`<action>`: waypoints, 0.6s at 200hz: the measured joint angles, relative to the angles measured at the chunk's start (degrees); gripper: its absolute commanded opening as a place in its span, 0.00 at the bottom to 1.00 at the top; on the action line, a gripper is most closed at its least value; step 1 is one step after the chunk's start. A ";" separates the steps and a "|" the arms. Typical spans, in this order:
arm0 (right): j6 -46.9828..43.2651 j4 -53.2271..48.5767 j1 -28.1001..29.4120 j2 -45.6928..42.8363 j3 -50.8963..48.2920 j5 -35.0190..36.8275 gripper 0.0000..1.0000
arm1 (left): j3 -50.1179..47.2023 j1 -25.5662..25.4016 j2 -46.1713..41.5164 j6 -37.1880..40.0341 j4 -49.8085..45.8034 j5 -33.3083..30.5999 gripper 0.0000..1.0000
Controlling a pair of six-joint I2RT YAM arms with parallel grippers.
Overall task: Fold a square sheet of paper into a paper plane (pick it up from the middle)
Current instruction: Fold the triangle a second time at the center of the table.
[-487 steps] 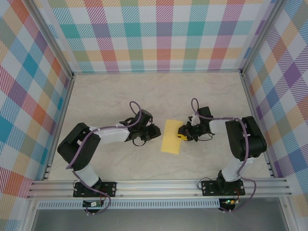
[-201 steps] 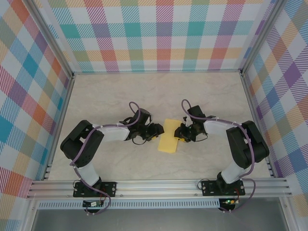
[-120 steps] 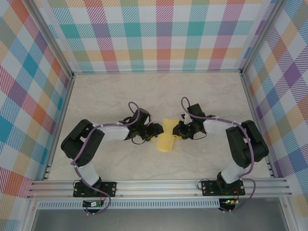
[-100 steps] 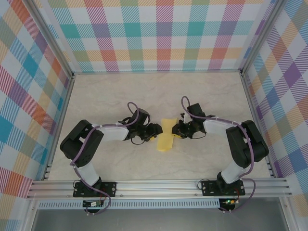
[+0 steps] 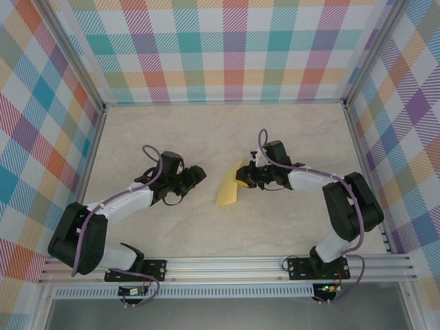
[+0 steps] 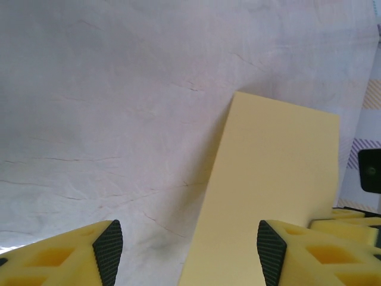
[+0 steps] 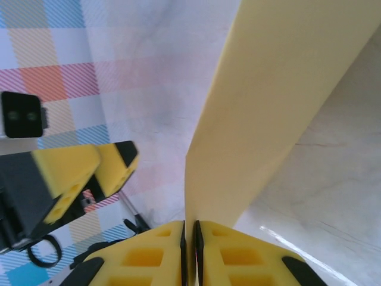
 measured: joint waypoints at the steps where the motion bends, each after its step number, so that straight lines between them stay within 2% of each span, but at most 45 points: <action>1: 0.04 0.11 0.02 0.00 0.04 -0.04 0.14 | -0.07 0.13 -0.02 0.02 -0.04 0.09 0.64; 80: 2.97 5.05 2.45 0.20 3.15 -1.42 0.16 | -1.79 1.79 -1.38 -0.02 -1.57 1.49 0.68; 120: 2.78 3.48 5.03 0.20 2.73 2.58 0.16 | -2.05 1.95 -2.93 -0.07 -1.53 1.46 0.69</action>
